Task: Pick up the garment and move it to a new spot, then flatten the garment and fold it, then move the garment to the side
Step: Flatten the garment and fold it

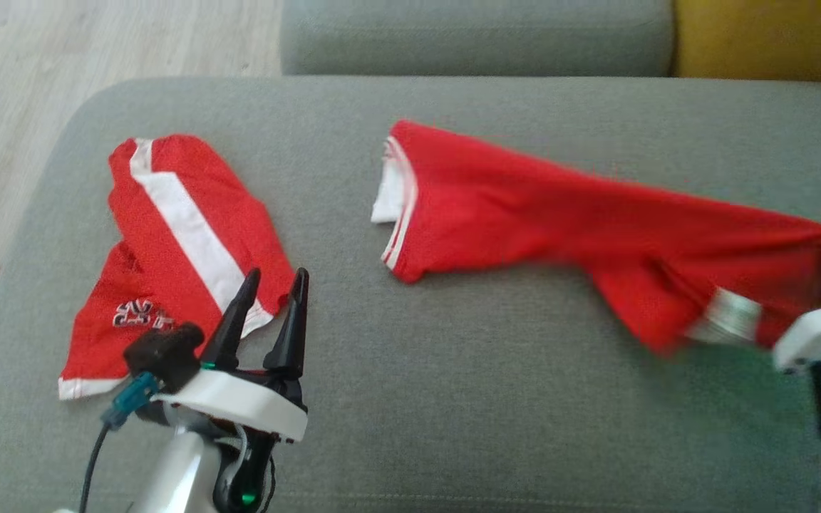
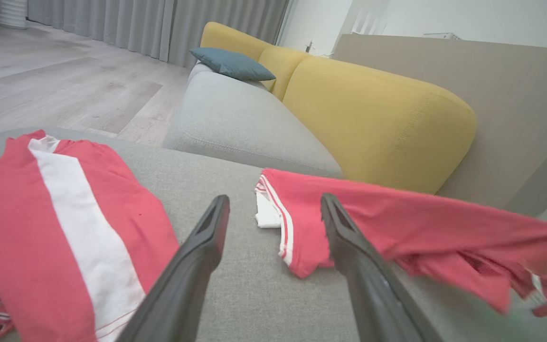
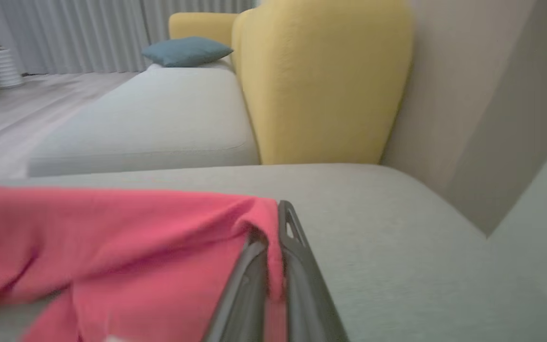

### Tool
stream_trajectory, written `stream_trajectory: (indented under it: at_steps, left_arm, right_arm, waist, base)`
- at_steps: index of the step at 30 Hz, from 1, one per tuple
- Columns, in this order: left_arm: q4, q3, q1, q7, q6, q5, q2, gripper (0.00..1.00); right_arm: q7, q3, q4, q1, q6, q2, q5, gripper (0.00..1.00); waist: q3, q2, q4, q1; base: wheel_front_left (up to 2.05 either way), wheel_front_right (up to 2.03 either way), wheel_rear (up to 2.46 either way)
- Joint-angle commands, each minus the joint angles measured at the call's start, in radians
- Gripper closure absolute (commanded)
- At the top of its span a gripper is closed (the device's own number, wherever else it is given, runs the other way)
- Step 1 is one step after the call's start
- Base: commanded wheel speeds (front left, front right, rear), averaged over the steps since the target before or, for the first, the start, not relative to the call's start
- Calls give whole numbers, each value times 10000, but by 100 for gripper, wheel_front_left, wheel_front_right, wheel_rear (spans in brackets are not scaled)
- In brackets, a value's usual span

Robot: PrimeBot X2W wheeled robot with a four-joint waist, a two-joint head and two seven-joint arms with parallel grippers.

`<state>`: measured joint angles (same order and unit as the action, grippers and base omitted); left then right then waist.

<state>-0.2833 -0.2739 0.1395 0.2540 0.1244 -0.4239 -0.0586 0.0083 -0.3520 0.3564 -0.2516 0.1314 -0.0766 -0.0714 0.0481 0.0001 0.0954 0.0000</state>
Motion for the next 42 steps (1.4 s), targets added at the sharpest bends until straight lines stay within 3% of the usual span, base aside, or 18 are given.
stream_trajectory:
  at_steps: [1, 3, 4, 5, 11, 24, 27, 33, 42]
  left_arm:
    - [379, 410, 215, 78, 59, 89, -38, 0]
    - [395, 401, 206, 78, 60, 85, -17, 0]
    - [404, 389, 208, 78, 60, 75, -9, 0]
    - [411, 368, 213, 78, 61, 60, -3, 0]
    - [398, 320, 208, 78, 62, -12, 8, 0]
    - [686, 625, -35, 78, 62, -79, 22, 0]
    - [799, 651, -190, 78, 63, -75, 41, 0]
    - [862, 683, -313, 78, 63, 109, 53, 0]
    - [773, 389, -41, 78, 63, 80, 52, 0]
  right_arm:
    - [226, -18, -565, -241, -7, -277, -95, 100]
    - [560, -477, -850, -259, -7, -406, -296, 100]
    - [662, -738, -953, -290, -7, -437, -465, 39]
    - [764, -920, -997, -320, -7, -436, -621, 0]
    - [568, -688, -1320, -354, -7, -14, -749, 0]
    - [-1872, 3611, -2716, 1562, -7, 260, 1930, 0]
    - [-2217, 4303, -2635, 2035, -7, 261, 1774, 0]
    - [-2533, 4755, -2533, 2336, -7, 262, 1508, 0]
    - [-2059, 6039, -1774, 1377, -7, 263, 437, 0]
  waist:
    - [-140, -1, -146, 0]
    - [-151, -1, -157, 0]
    - [-142, -1, -153, 0]
    - [-130, -1, -138, 0]
    - [-99, -1, -86, 0]
    - [-399, -1, -217, 0]
    - [-437, -1, -181, 0]
    - [-434, -1, -12, 0]
    - [234, -1, 661, 0]
  base:
    - [0, 0, 0]
    - [0, 0, 0]
    - [0, 0, 0]
    - [0, 0, 0]
    - [0, 0, 0]
    - [0, 0, 0]
    - [0, 0, 0]
    - [0, 0, 0]
    - [0, 0, 0]
